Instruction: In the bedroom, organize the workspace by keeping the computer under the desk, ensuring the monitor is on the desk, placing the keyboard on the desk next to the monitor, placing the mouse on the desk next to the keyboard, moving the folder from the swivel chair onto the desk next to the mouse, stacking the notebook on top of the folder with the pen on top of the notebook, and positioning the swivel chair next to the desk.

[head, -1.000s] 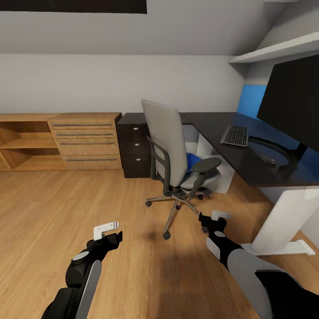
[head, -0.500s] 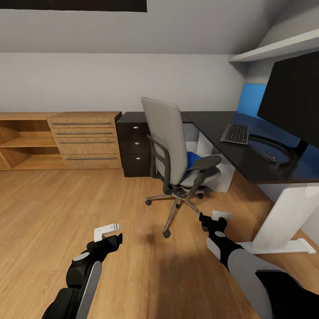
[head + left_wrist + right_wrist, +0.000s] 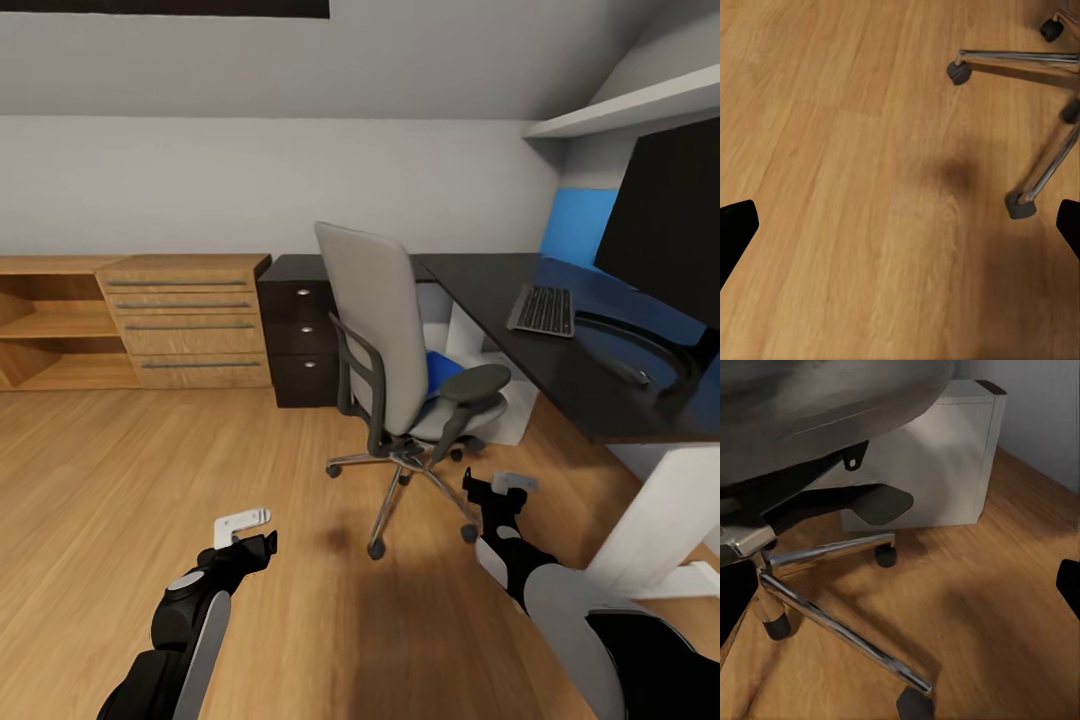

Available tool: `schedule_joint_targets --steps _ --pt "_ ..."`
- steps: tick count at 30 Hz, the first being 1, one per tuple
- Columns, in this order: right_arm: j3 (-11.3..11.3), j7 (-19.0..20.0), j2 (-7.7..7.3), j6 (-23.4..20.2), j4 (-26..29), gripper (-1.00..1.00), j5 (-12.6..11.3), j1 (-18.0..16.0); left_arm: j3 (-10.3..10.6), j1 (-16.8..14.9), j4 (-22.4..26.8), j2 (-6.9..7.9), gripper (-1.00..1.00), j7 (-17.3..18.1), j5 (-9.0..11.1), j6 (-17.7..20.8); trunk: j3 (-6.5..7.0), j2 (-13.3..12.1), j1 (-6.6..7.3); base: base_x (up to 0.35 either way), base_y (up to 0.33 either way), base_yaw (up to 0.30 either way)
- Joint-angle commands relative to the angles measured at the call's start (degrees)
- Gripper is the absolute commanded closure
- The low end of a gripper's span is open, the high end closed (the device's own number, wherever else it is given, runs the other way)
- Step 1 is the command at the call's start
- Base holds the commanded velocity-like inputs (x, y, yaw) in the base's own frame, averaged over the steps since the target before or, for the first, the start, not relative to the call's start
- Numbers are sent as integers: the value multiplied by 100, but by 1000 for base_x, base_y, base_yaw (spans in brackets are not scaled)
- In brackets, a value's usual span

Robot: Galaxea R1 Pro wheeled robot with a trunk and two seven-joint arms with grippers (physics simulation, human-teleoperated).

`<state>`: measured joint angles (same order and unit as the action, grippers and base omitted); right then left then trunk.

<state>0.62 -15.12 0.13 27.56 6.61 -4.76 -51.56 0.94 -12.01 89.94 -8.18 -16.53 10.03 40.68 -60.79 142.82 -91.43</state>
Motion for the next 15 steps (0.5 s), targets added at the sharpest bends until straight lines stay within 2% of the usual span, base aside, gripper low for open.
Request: schedule_joint_targets --steps 1,4,8,15 --pt "0 8 0 74 -6 -100 -50 -3 6 -3 6 0 -100 -52 60 18 -5 2 -2 294 -64 0" --pt "0 -240 -4 316 -16 -100 -51 -3 7 -3 0 0 -100 -52 61 18 -5 2 -2 275 -90 0" --pt "0 -440 -4 415 -14 -100 -51 -3 10 -3 -2 0 -100 -52 61 23 -5 2 -2 249 -134 0" --pt "0 -481 -4 433 -14 -100 -52 -3 10 -3 -3 0 -100 -52 61 23 -5 2 -2 71 -29 0"
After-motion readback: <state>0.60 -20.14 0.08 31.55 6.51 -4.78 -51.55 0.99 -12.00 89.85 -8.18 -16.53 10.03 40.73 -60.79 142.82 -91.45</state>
